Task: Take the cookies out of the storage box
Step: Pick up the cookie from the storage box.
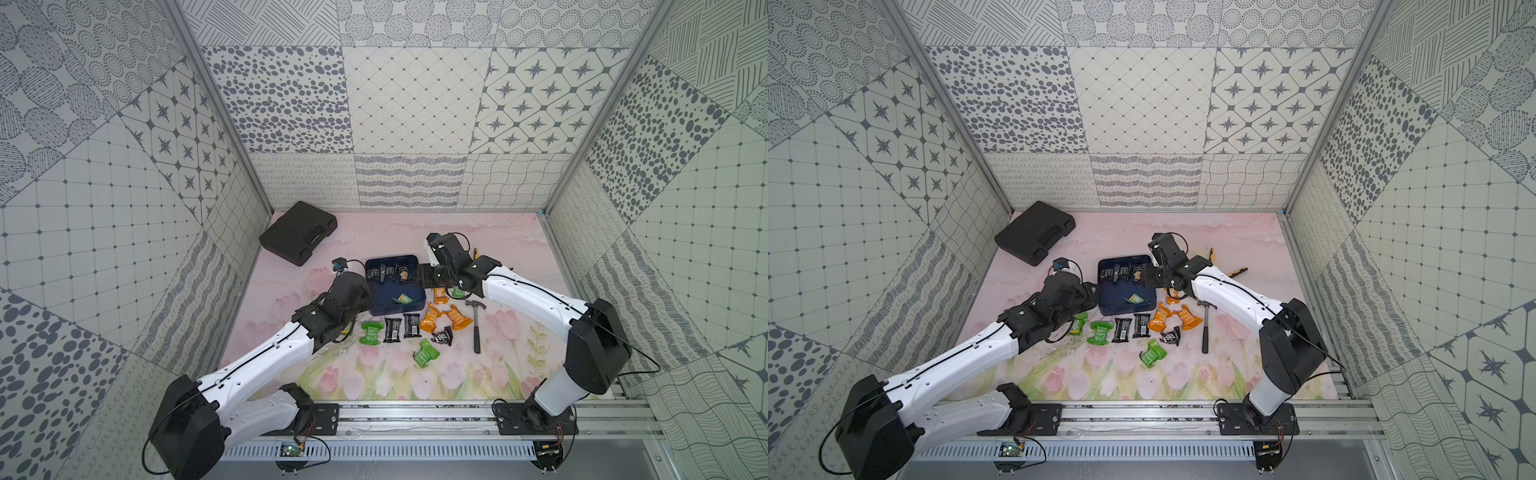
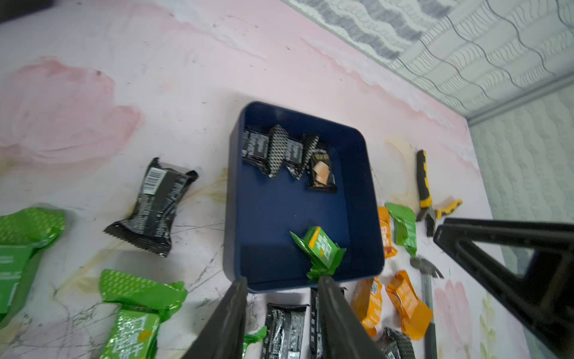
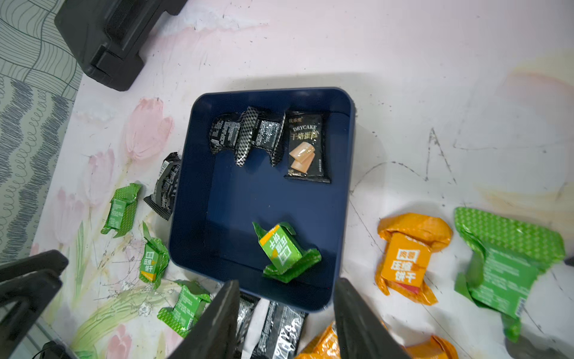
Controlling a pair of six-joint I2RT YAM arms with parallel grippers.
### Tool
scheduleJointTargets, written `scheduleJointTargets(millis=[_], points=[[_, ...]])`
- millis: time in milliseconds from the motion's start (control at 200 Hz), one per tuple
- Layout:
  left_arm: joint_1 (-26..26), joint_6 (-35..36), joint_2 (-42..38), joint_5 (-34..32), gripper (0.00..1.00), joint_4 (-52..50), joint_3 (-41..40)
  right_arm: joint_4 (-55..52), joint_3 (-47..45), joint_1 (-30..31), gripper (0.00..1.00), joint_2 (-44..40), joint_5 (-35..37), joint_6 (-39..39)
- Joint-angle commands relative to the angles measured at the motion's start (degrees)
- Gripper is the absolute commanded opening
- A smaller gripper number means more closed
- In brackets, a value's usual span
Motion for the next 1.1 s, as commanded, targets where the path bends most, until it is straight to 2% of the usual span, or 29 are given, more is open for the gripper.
scheduleJointTargets(millis=[0,155,505,790,1095], points=[[6.54,-11.51,-0.5,2.84,0.43,-7.97,-0.01,-2.51,5.58,1.49,0.54,5.12,2.81,-2.46],[9.86,-13.75,0.93,4.59,0.43,-9.47,0.51,-7.34,13.41,3.19,0.56,12.68,9.09,-3.08],[14.18,-15.12,3.72,7.58,0.43,-11.44,1.68,-12.22,25.8,3.36,0.61,25.42,11.3,-4.11],[16.0,-14.94,5.3,9.61,0.43,-11.02,2.19,-16.91,32.79,3.19,0.64,32.31,12.51,-4.87],[16.96,-15.14,6.71,9.96,0.43,-10.98,3.09,-17.81,33.74,2.05,0.64,34.82,12.4,-5.18]])
